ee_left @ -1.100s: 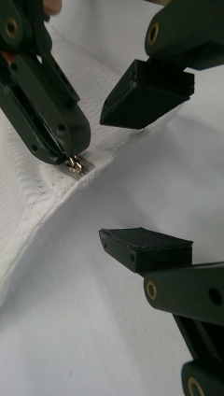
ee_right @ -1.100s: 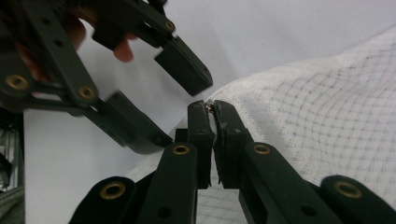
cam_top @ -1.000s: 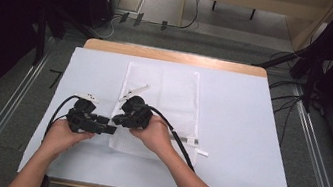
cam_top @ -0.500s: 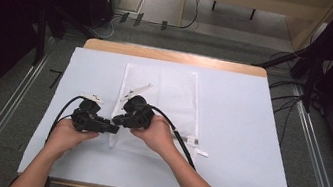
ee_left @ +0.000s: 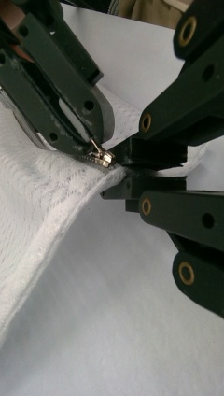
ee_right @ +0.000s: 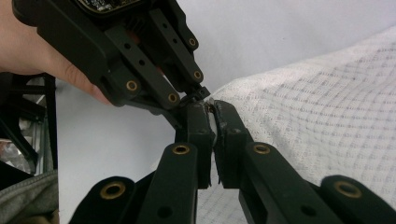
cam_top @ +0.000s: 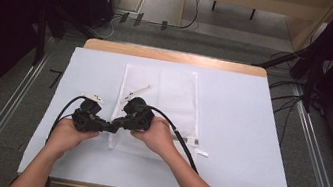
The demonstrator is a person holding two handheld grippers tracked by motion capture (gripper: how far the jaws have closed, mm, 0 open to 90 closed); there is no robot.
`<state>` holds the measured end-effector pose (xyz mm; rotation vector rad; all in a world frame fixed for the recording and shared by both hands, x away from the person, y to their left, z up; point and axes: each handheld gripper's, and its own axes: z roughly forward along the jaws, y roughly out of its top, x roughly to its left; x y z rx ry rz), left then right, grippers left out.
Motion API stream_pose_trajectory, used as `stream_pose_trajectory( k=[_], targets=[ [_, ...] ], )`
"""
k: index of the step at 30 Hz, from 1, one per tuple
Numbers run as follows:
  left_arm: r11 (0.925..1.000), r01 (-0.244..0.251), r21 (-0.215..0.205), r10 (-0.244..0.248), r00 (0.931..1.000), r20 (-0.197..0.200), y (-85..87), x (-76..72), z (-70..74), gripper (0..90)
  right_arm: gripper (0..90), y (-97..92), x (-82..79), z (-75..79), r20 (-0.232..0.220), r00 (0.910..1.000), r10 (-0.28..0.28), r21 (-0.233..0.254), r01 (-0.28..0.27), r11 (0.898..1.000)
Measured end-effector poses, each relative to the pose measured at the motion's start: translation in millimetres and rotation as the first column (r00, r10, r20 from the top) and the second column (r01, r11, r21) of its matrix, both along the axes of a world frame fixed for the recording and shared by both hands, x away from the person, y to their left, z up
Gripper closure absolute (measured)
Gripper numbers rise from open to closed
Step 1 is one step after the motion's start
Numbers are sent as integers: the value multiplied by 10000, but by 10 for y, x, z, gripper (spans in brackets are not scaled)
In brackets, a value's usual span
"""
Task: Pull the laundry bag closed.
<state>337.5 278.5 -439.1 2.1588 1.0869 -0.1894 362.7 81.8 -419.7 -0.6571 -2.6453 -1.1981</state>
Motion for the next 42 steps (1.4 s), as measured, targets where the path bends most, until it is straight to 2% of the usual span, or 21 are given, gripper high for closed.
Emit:
stream_pose_trajectory(
  k=[5,9,11,15,19,22,24,29,34,42],
  targets=[
    [10000,-27,-25,27,9997,-224,-15,0,2,875,879,-23,6,-21,-135,9999,7,67,-6,10000],
    [9999,84,144,-81,9996,-259,-25,0,-7,878,880,-44,4,-79,-119,9999,37,8,-37,10000],
    [9999,67,103,-64,9997,-237,-27,-3,-2,879,880,-53,1,-98,-131,9999,56,9,-56,10000],
    [9999,75,-111,-80,9987,-512,-5,8,-2,882,882,-74,1,-118,-131,9999,-28,6,28,10000],
    [9999,53,-112,-58,9991,-420,-4,7,4,882,883,-88,15,-123,-192,9998,-11,52,12,10000],
    [9997,24,243,-14,9992,-403,-21,-1,-10,883,883,-85,15,-136,-191,9998,5,1,-5,10000],
    [9995,44,297,-33,9992,-391,-16,-1,-12,884,884,-76,5,-152,-84,9999,75,-119,-76,9999],
    [9998,71,210,-65,9996,-290,11,-10,6,883,884,-111,28,-157,-154,9998,98,-70,-99,9999],
    [9997,-19,224,25,9997,-255,47,-11,7,883,884,-173,45,-171,-31,10000,-77,-449,76,9990],
    [9997,-59,218,63,9998,-163,83,-20,10,883,883,-320,85,-205,26,9995,-310,-585,311,9978]
  ],
)
